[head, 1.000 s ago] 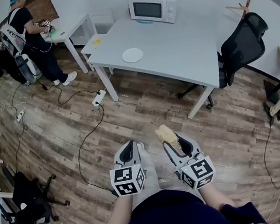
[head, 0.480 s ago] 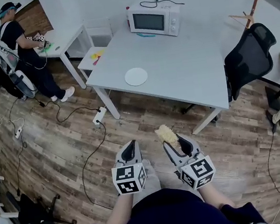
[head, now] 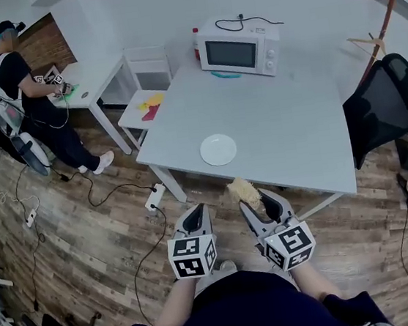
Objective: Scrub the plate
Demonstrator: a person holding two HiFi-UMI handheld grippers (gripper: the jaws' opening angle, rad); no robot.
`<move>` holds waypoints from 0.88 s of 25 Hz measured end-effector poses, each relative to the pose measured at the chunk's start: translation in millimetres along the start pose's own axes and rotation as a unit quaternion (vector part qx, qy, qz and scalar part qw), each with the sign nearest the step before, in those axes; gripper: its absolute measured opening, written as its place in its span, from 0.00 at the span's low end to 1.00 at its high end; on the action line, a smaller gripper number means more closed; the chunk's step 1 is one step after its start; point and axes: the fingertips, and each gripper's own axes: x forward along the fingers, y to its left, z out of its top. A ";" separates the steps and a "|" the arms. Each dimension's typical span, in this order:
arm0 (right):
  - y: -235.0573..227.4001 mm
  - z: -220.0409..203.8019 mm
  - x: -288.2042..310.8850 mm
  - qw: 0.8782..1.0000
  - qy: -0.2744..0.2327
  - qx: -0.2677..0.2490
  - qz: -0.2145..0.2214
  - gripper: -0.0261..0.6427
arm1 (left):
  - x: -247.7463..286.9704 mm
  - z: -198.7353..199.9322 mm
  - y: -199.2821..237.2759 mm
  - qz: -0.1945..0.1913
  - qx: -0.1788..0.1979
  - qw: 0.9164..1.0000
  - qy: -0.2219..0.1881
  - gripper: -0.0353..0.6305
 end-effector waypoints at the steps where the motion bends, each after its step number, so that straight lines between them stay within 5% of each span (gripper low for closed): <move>1: -2.4 0.3 11.6 1.000 0.002 0.000 -0.002 0.32 | 9.5 4.2 7.3 -0.003 0.002 1.000 0.002 0.08; 16: -67.5 -17.2 76.0 0.997 0.038 0.022 -0.069 0.32 | 122.3 5.9 56.8 -0.032 0.009 0.998 0.049 0.08; 22: -103.5 -18.7 114.3 0.997 0.051 0.015 -0.053 0.31 | 170.8 -2.0 71.6 -0.027 0.001 0.997 0.072 0.08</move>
